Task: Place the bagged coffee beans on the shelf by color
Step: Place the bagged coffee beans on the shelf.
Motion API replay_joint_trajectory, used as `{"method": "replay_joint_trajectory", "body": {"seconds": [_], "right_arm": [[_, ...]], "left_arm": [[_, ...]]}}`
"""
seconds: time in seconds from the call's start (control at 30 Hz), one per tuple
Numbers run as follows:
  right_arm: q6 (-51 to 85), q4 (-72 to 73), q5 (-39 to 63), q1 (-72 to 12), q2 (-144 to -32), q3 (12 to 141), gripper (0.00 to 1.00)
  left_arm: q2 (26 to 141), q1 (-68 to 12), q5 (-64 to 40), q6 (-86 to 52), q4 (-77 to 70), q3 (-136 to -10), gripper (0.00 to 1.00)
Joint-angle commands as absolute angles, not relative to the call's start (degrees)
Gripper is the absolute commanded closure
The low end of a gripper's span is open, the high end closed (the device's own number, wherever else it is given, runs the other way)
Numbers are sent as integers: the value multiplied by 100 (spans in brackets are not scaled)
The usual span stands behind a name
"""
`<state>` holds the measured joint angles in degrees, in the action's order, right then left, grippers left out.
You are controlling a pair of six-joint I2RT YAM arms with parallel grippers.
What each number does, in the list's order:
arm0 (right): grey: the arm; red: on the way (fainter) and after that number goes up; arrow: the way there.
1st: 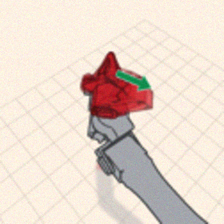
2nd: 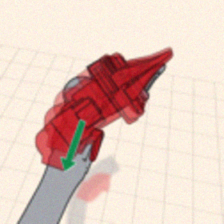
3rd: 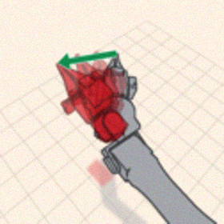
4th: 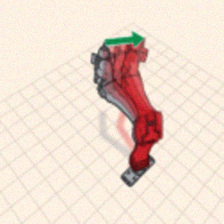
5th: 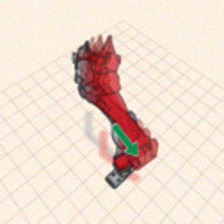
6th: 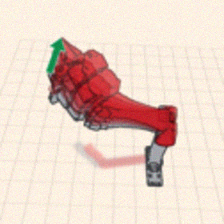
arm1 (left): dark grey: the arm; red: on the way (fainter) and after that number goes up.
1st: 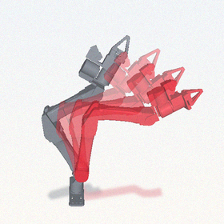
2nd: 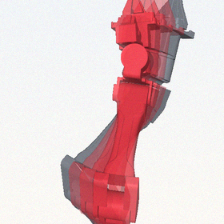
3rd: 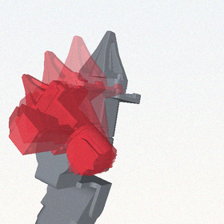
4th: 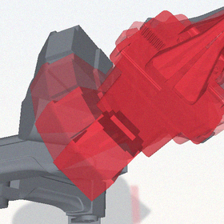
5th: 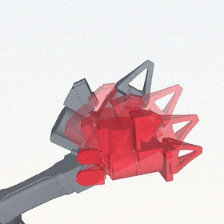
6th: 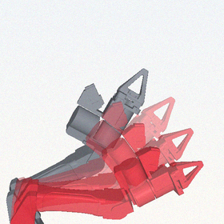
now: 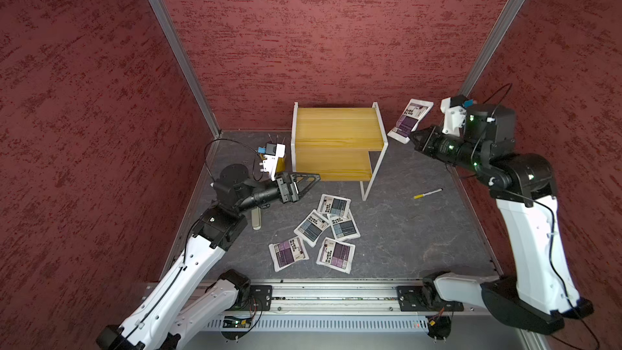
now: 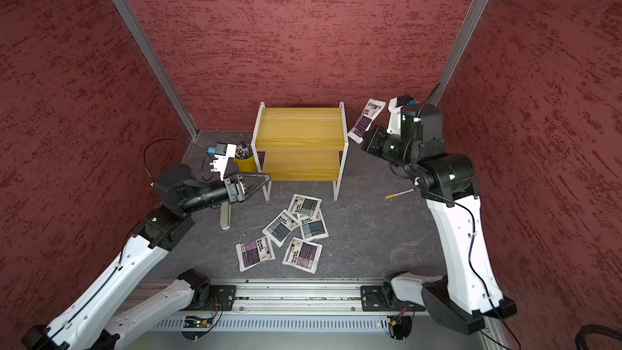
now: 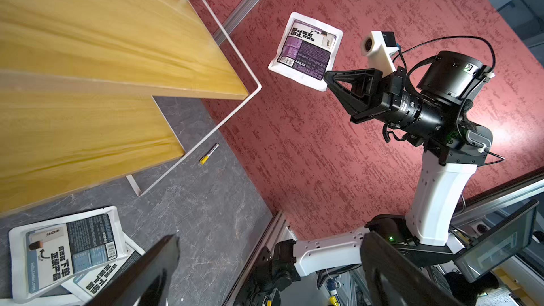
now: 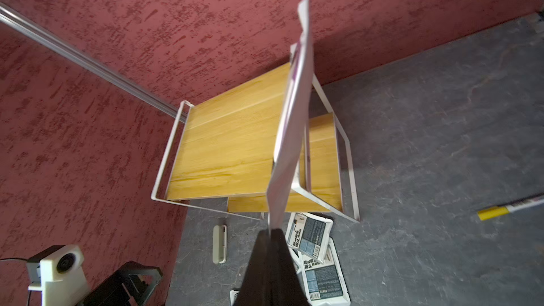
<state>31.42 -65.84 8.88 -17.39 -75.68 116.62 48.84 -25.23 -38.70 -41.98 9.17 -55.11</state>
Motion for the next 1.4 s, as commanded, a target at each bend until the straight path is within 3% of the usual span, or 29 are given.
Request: {"method": "replay_joint_trajectory", "body": {"seconds": [0.0, 0.17, 0.6, 1.37], "right_arm": [[2903, -6459, 1713, -1784, -8067, 12394, 100], [3235, -5784, 2847, -2107, -8954, 13083, 100], [3863, -5150, 4241, -2882, -10591, 13825, 100], [3965, -5482, 4834, -2752, -11473, 13824, 100]], "left_arm": [[4873, -2129, -4279, -4206, 1311, -5768, 0], [4951, -1353, -4616, -4569, 1223, -5914, 0], [5210, 9, -5008, -5220, 1126, -6356, 0], [5332, 62, -5292, -5098, 1307, -6462, 0]]}}
